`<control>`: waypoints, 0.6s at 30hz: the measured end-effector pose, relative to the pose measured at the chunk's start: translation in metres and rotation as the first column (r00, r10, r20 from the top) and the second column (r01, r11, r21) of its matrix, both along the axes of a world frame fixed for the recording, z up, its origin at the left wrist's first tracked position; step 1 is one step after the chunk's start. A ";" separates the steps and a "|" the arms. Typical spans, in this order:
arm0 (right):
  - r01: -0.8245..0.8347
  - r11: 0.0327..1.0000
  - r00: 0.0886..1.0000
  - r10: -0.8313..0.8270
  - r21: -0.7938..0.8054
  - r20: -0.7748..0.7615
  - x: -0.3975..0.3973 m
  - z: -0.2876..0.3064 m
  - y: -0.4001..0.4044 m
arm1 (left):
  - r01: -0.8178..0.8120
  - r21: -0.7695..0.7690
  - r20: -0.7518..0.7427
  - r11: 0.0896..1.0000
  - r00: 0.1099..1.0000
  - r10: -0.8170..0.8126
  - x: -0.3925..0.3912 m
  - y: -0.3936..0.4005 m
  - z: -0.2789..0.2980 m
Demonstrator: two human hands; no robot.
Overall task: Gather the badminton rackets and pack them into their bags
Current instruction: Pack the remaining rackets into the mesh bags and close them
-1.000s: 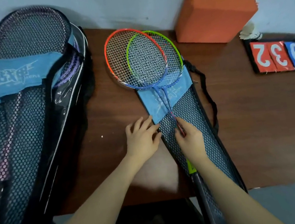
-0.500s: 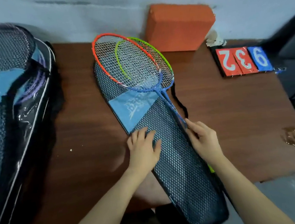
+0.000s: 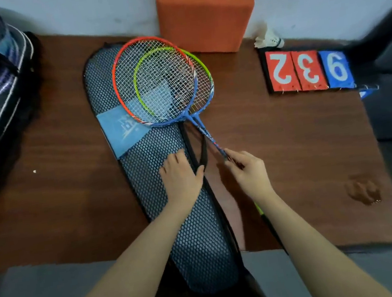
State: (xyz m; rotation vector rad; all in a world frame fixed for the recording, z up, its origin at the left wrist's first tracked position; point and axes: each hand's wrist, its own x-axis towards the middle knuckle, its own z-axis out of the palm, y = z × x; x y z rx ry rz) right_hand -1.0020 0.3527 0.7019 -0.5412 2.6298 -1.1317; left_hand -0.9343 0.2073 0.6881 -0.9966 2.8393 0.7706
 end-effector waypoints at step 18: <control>0.032 0.995 0.983 -0.015 -0.095 0.181 0.000 -0.013 0.008 | -0.144 0.450 -0.292 0.881 0.909 0.297 0.029 -0.013 0.022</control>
